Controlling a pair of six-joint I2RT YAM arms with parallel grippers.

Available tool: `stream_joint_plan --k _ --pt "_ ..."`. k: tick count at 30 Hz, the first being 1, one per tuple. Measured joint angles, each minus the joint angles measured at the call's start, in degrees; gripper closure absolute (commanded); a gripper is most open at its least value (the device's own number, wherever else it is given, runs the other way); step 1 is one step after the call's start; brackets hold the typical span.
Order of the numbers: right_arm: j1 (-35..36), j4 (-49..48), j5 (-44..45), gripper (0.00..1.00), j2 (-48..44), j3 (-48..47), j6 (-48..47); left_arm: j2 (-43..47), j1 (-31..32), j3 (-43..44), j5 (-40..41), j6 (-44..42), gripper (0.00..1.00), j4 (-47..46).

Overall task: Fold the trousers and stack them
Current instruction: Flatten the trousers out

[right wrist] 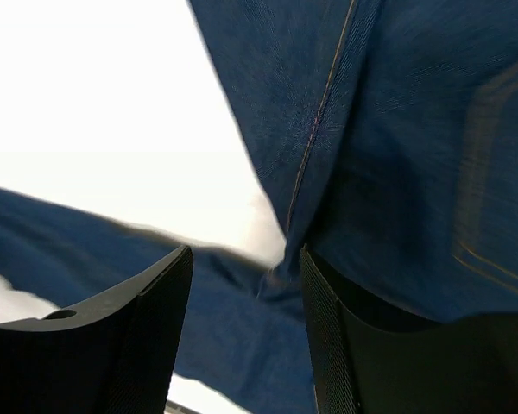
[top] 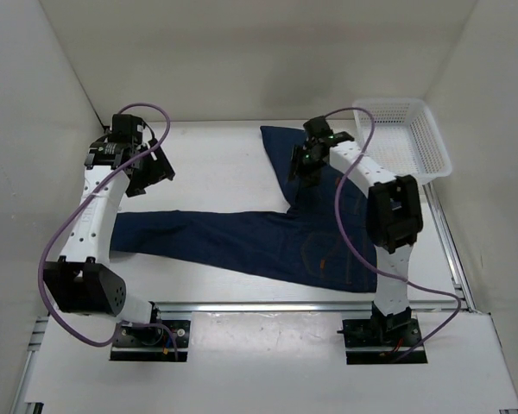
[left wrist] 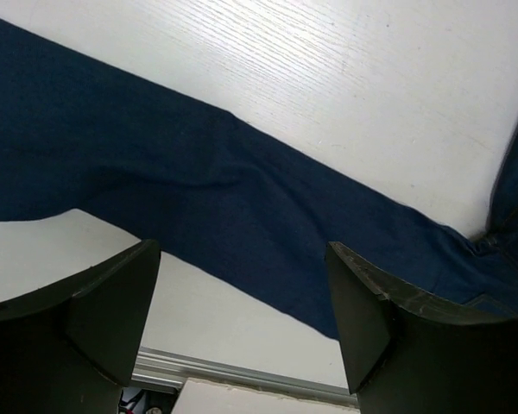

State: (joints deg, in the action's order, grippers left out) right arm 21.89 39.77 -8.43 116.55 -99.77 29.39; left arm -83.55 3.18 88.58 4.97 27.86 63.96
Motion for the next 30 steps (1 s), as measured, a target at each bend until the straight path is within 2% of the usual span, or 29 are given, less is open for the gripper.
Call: stream_joint_plan --k 3,7,10,11,13,17,20,27,28,30 --pt "1.84 -0.17 0.13 0.42 4.92 0.07 0.22 0.55 -0.11 0.02 0.35 0.09 0.12 0.63" --pt "3.56 -1.36 0.46 0.48 7.54 0.39 1.05 0.66 -0.09 0.02 0.39 0.11 0.12 1.18" --pt "3.91 -2.27 0.61 0.71 8.0 0.42 1.31 0.74 -0.09 0.02 0.42 0.13 0.12 1.73" --pt "3.93 -2.45 0.85 0.86 8.02 0.39 1.49 0.76 -0.09 0.02 0.42 0.13 0.12 1.79" --pt "4.09 -2.62 1.31 1.0 8.02 0.39 1.55 0.87 -0.09 0.02 0.48 0.15 0.1 1.9" --pt "4.96 -3.61 2.29 1.0 7.76 1.31 0.55 1.25 -0.09 -0.02 0.61 0.22 0.1 2.03" --pt "6.69 -4.57 3.21 1.0 5.46 5.73 -0.66 1.46 -0.09 -0.09 0.57 0.22 0.1 2.01" --pt "12.76 -7.98 4.15 1.0 -7.89 23.78 -2.19 2.19 -0.02 -1.53 -0.09 0.22 0.1 1.57" --pt "13.07 -7.67 4.15 0.91 -10.43 25.31 -2.12 2.19 0.0 -1.57 -0.17 0.22 0.1 1.6" --pt "11.67 -7.87 3.89 0.65 -13.77 25.7 -1.79 2.23 0.02 -1.6 -0.52 0.22 0.1 1.57"
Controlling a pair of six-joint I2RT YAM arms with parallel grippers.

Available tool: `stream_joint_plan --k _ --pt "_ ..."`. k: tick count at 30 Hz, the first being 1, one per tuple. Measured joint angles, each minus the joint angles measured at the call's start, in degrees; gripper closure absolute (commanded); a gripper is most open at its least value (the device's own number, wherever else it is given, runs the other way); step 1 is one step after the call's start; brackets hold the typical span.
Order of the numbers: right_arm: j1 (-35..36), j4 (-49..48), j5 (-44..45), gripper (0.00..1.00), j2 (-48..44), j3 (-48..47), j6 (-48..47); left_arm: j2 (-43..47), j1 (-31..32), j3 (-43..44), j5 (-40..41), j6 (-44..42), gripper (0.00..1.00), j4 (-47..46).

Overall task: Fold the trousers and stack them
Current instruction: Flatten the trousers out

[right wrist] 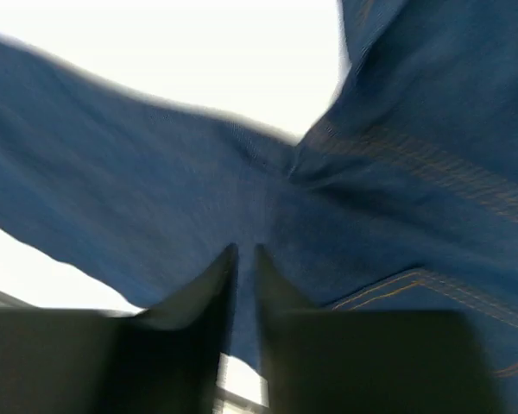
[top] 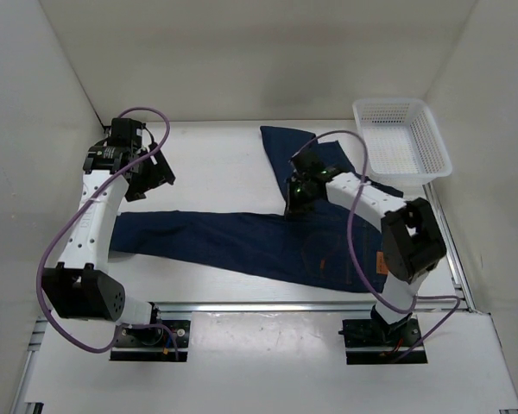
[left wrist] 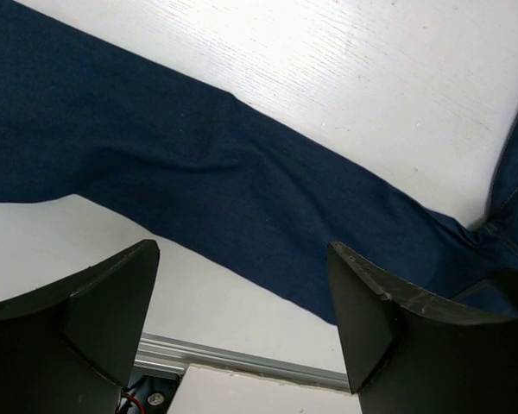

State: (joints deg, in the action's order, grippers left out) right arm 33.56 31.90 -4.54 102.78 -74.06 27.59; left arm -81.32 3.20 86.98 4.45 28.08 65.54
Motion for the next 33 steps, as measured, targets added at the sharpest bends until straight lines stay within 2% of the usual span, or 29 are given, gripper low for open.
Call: stream_joint_plan --k 1,2,3,6,10,13,16,18,21,22,23,24,29,33 --pt "-1.68 -0.59 -0.68 0.45 -1.05 -0.68 0.04 0.07 0.0 0.0 -0.22 0.0 0.1 0.0" --pt "-3.67 -0.94 -1.14 0.31 -1.33 -1.75 0.26 0.09 -0.02 0.0 -0.39 0.0 0.1 0.0" --pt "-5.88 -1.31 -1.68 0.21 -1.09 -3.08 0.0 0.11 0.0 0.0 -0.46 0.0 0.1 0.0" --pt "-11.72 -2.27 -3.23 0.19 1.75 -7.26 -0.59 0.35 0.0 0.0 -0.61 0.0 0.09 0.04" --pt "-14.58 -2.21 -5.62 0.25 10.03 -14.91 -0.44 1.25 0.0 0.0 -0.74 0.02 0.09 0.04" --pt "-14.38 -2.12 -7.63 0.37 16.22 -18.69 0.24 1.68 0.0 0.0 -0.79 0.02 0.09 0.24" --pt "-13.97 -1.81 -9.31 0.54 19.85 -20.02 0.87 1.88 0.0 0.0 -0.76 -0.02 0.09 0.52" --pt "-13.66 -1.55 -10.05 0.59 20.87 -20.22 1.4 2.03 0.0 0.0 -0.74 -0.04 0.09 0.55" --pt "-13.49 -1.46 -10.78 0.75 21.09 -20.35 1.84 2.12 0.0 0.0 -0.74 -0.04 0.09 0.92" --pt "-13.16 -1.46 -10.95 0.83 21.09 -20.52 1.75 2.14 0.0 0.0 -0.74 -0.04 0.09 1.05" --pt "-13.05 -1.49 -11.06 0.97 21.09 -20.7 1.6 2.14 0.0 0.0 -0.74 -0.04 0.09 1.16" --pt "-12.87 -1.51 -11.1 1.0 21.09 -20.79 1.49 2.14 0.0 0.0 -0.74 -0.02 0.09 1.29" --pt "-10.93 -1.77 -10.14 1.0 20.55 -20.31 1.44 2.14 0.0 0.0 -0.76 0.0 0.09 1.38" --pt "-7.67 -1.79 -8.5 1.0 15.89 -17.05 -0.37 2.14 0.0 0.0 -0.76 0.02 0.09 1.38"
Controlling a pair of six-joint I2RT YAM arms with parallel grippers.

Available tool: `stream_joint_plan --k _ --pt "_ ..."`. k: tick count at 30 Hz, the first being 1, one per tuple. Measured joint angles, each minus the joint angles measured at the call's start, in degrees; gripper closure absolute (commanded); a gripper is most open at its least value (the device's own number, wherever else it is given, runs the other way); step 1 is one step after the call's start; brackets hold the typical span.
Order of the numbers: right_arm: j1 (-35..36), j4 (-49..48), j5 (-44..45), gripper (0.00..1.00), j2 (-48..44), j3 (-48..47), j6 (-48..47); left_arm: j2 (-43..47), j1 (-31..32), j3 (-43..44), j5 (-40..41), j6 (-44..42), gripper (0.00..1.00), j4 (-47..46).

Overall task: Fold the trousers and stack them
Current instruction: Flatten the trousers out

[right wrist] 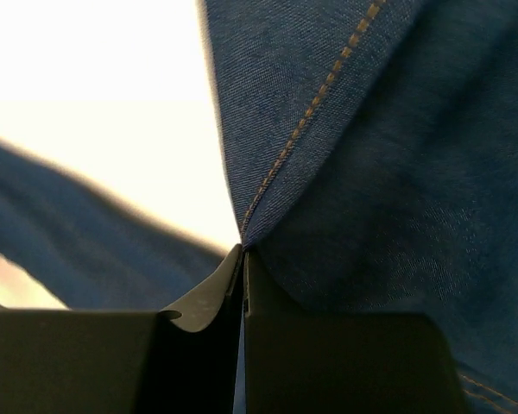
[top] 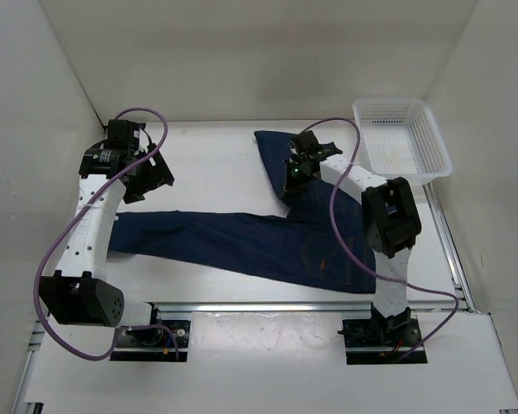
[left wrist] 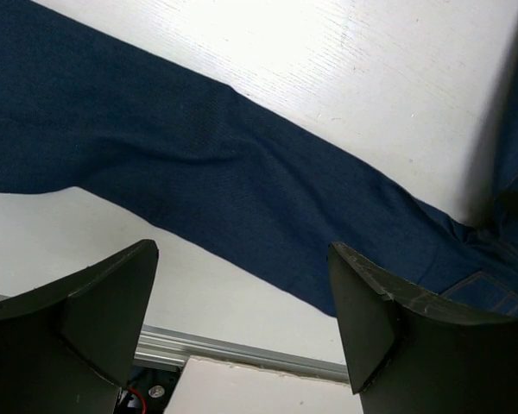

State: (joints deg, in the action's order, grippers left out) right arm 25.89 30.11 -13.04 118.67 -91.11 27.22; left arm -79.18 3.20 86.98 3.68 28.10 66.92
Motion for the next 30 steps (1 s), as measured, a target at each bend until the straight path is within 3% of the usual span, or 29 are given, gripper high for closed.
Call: stream_joint_plan --k 6,7,9,10,11,13,16,20,25,30 --pt "13.31 -0.5 5.14 1.0 -14.23 9.79 -3.5 -0.09 0.0 0.09 -0.13 0.0 0.09 -0.04" --pt "15.76 -0.5 5.27 0.95 -16.02 11.52 -3.78 -0.13 0.0 0.17 -0.26 0.0 0.09 -0.07" --pt "21.0 0.09 5.22 0.8 -18.6 14.36 -4.13 -0.57 0.24 0.46 -0.5 0.02 0.09 -0.02" --pt "23.08 0.57 5.51 0.43 -19.37 15.5 -4.39 -1.09 0.7 1.09 -0.46 0.04 0.09 0.11" --pt "24.0 1.4 5.97 0.24 -19.89 16.24 -4.35 -1.92 1.51 1.97 -0.39 0.04 0.09 0.02" --pt "23.37 3.39 7.52 0.02 -21.59 17.38 -4.7 -4.11 3.98 4.39 0.39 0.11 0.09 -0.11" --pt "16.61 4.98 9.92 0.0 -27.08 18.56 -4.28 -8.98 8.17 9.2 0.94 0.33 0.1 0.11" --pt "4.94 4.94 14.16 0.14 -37.81 20.22 -1.42 -21.07 14.14 20.2 4.2 1.16 0.1 0.96" --pt "-3.21 6.97 16.04 0.11 -45.35 24.63 0.79 -43.43 21.68 38.23 9.51 4.02 0.03 4.57" --pt "-8.44 10.25 14.71 0.08 -47.21 31.19 0.87 -58.53 27.74 49.03 12.24 5.86 0.0 7.5"
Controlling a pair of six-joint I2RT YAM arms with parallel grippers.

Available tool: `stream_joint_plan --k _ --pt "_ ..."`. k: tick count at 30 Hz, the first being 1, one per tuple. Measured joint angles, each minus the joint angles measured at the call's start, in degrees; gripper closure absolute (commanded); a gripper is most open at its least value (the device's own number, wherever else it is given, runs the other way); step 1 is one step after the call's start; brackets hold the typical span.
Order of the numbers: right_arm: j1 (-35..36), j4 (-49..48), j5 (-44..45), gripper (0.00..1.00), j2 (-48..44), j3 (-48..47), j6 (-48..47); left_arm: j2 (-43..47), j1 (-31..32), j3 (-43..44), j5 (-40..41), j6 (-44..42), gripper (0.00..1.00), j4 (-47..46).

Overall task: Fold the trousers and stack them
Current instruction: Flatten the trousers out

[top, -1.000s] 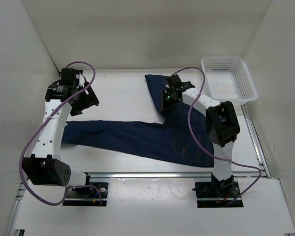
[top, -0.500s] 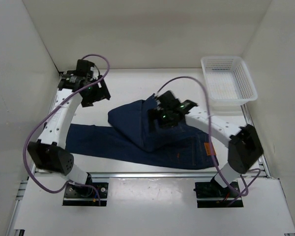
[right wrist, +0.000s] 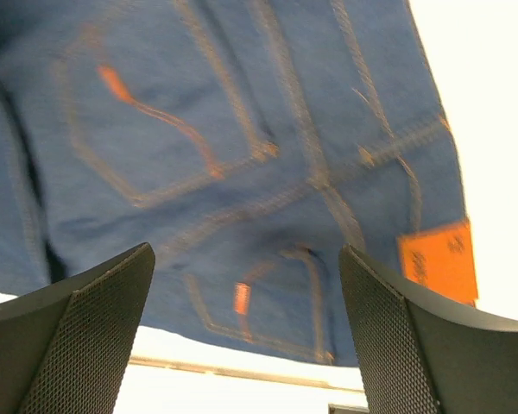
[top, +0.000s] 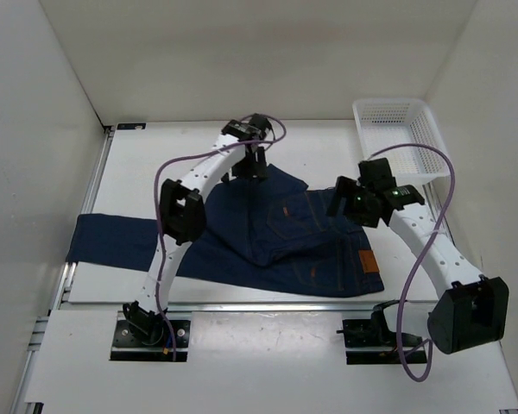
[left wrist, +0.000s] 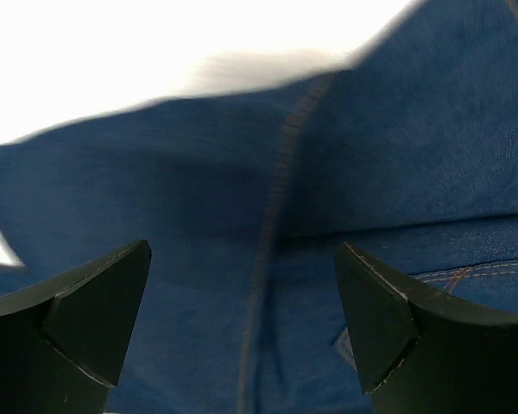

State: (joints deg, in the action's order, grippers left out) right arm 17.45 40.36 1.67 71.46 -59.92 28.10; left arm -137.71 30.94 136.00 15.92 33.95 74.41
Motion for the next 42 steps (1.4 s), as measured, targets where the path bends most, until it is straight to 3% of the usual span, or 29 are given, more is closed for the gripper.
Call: stream_joint_plan --k 8,11,12,14,16,19,20,24,30,35,36,38,39,40,42 --pt "-8.61 2.8 -5.33 0.08 -5.7 6.54 -0.22 -6.4 4.04 6.73 6.49 1.27 0.0 2.08" --pt "-9.22 3.04 -6.45 0.08 -6.67 6.54 -0.26 -6.45 3.63 7.28 10.45 2.14 0.07 2.4" --pt "-9.33 3.04 -6.62 0.08 -6.95 6.58 -0.26 -6.45 3.56 7.45 11.43 2.38 0.16 2.43" --pt "-9.73 2.99 -6.97 0.08 -7.37 6.91 -0.31 -6.47 3.21 7.74 13.31 2.69 0.22 2.51" --pt "-10.36 3.19 -7.32 0.08 -7.32 7.34 -0.31 -6.54 2.95 7.78 13.88 2.29 0.25 2.56" --pt "-11.47 3.23 -7.74 0.06 -7.1 7.39 -0.39 -7.52 2.89 8.37 13.88 1.22 0.19 2.34" --pt "-11.8 3.19 -7.93 0.06 -6.91 7.39 -0.42 -8.11 2.89 8.52 13.66 0.96 0.12 2.29" --pt "-12.2 3.15 -8.22 0.06 -5.77 7.39 -0.44 -9.25 2.86 7.87 10.82 -0.09 0.07 1.27" --pt "-12.2 3.08 -8.37 0.06 -5.35 7.39 -0.44 -9.22 2.99 7.28 8.52 -0.85 0.14 -1.36" --pt "-12.22 3.04 -8.41 0.06 -5.35 7.39 -0.7 -9.57 2.73 7.78 8.68 -1.88 0.14 -1.01" --pt "-12.31 3.04 -8.5 0.06 -5.35 7.39 -0.74 -10.01 2.6 8.48 8.68 -2.05 0.19 -0.85" --pt "-12.52 3.04 -8.52 0.06 -5.35 7.39 -0.87 -10.38 2.27 8.68 8.68 -2.4 0.4 -0.85" --pt "-12.68 3.04 -8.52 0.06 -5.35 7.39 -0.92 -10.51 1.97 8.68 8.68 -2.45 0.73 -0.79" --pt "-12.87 3.04 -8.52 0.06 -5.22 7.39 -0.98 -10.67 1.62 8.68 8.66 -2.71 0.88 -0.68" --pt "-13.09 2.95 -8.37 0.07 -4.28 7.26 -0.85 -10.73 0.85 8.68 8.79 -3.15 0.9 -0.24"
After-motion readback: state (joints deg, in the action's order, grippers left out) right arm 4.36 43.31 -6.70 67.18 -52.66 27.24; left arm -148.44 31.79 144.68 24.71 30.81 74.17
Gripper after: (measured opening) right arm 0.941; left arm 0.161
